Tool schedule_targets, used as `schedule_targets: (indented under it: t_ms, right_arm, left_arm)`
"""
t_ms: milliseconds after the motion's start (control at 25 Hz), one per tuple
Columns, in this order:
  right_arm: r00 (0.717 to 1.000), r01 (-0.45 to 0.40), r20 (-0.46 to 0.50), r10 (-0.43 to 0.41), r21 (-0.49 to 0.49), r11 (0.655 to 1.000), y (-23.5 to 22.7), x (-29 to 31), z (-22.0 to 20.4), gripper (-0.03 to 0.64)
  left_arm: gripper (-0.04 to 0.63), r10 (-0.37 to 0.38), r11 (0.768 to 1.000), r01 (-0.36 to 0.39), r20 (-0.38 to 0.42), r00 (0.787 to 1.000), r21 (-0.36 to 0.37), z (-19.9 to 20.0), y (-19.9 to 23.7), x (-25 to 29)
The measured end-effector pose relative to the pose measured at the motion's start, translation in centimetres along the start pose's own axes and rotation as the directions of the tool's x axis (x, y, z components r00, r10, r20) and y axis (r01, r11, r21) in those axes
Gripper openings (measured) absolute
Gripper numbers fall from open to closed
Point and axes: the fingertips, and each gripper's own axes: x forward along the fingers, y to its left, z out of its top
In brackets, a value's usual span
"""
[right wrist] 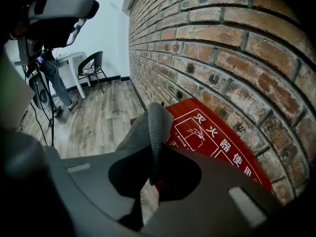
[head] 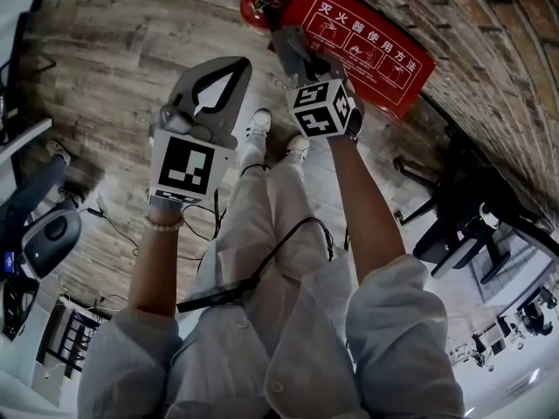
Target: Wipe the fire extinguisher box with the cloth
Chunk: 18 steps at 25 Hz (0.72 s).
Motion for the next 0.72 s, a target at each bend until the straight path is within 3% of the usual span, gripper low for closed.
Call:
schedule_targets:
  t_ms: [720]
  right_arm:
    - [0.998,0.052,-0.027,-0.050,0.062,0.997,-3.1,-2.5,-4.5,0.020]
  left_arm:
    - [-0.002,-0.087,0.994,0.087,0.000,0.996,0.059,2.3,-3.8,2.7]
